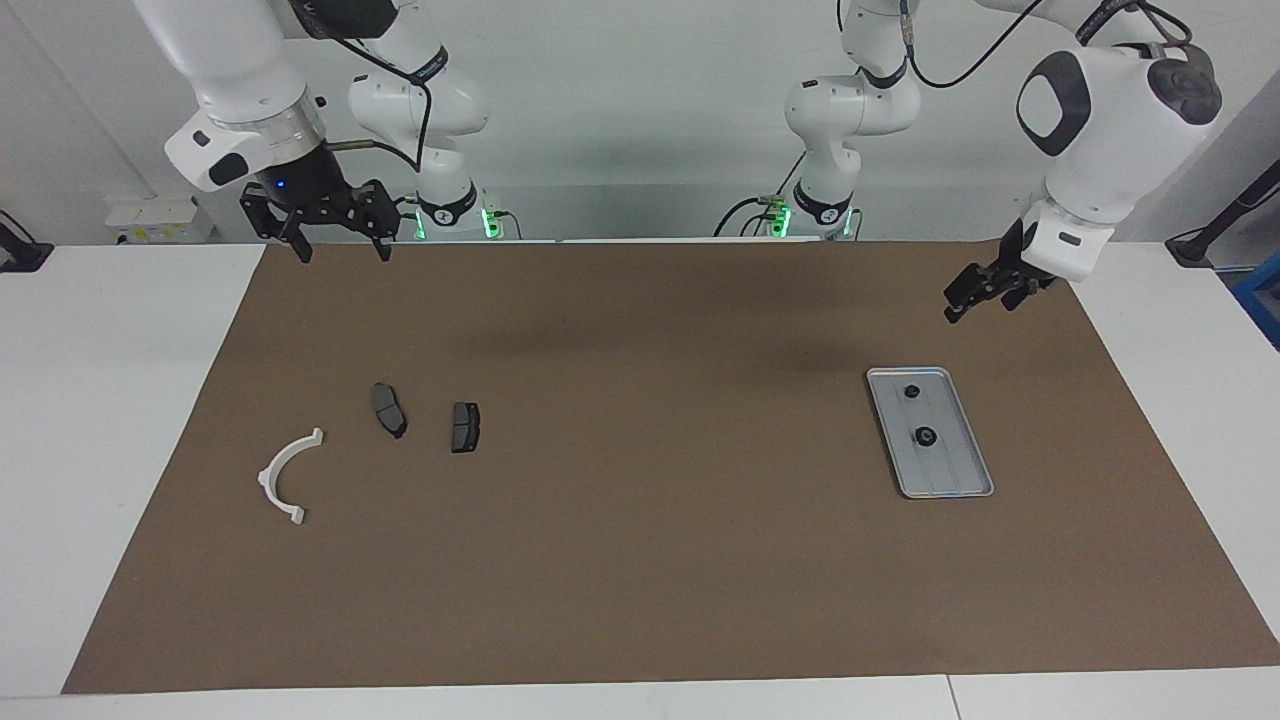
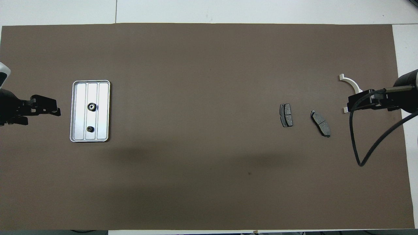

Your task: Pick bearing gear from pile to tray

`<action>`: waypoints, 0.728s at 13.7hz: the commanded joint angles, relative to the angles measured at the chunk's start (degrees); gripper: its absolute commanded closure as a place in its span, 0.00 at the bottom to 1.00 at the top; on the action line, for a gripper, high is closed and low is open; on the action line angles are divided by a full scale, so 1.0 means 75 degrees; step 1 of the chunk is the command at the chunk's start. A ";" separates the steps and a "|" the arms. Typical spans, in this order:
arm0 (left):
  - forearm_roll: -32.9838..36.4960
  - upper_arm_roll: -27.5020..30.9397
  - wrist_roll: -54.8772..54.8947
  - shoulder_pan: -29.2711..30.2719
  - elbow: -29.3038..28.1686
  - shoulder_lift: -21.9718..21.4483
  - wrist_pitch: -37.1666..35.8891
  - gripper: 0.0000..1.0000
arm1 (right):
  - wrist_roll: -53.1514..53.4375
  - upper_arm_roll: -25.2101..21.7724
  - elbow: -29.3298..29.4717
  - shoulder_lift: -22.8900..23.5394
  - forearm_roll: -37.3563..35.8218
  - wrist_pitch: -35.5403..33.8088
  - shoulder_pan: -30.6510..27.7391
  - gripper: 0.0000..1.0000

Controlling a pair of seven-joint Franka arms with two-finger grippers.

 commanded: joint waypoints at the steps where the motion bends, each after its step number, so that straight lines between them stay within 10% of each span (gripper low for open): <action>1: 0.0163 0.0021 0.0047 0.0005 -0.0040 -0.0008 0.0038 0.00 | 0.0091 -0.0041 -0.0226 -0.0190 -0.0152 0.0185 0.0034 0.00; 10: 0.0749 -0.0471 0.0071 0.0146 0.1109 0.0133 -0.1088 0.00 | 0.0091 -0.0029 -0.0214 -0.0178 -0.0129 0.0337 -0.0025 0.00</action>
